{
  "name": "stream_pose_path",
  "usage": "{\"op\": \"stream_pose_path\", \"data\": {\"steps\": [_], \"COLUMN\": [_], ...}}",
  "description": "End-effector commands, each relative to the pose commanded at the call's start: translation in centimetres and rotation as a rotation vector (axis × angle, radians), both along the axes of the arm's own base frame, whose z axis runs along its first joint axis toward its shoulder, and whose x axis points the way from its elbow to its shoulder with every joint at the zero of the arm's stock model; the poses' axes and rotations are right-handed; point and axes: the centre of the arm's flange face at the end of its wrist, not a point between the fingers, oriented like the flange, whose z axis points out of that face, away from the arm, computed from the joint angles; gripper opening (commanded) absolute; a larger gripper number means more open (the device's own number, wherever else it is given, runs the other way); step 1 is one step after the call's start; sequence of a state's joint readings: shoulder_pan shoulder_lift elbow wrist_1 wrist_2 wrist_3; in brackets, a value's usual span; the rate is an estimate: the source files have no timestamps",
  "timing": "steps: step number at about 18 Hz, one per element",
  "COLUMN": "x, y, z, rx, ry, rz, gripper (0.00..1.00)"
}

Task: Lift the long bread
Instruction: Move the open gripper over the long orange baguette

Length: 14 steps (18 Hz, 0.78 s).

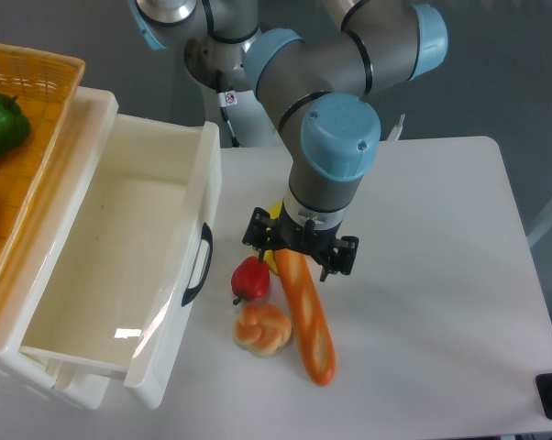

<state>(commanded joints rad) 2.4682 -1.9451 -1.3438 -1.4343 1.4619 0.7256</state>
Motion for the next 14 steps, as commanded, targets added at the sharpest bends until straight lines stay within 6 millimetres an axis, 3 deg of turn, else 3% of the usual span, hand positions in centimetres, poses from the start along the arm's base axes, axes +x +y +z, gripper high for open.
{"op": "stream_pose_path", "data": {"steps": [5,14], "x": [-0.6,-0.9], "y": [-0.2,-1.4], "z": [-0.6,-5.8], "rx": [-0.007,-0.037], "ry": [0.005,-0.025], "rz": [-0.029,0.035], "gripper": [1.00,1.00]}}
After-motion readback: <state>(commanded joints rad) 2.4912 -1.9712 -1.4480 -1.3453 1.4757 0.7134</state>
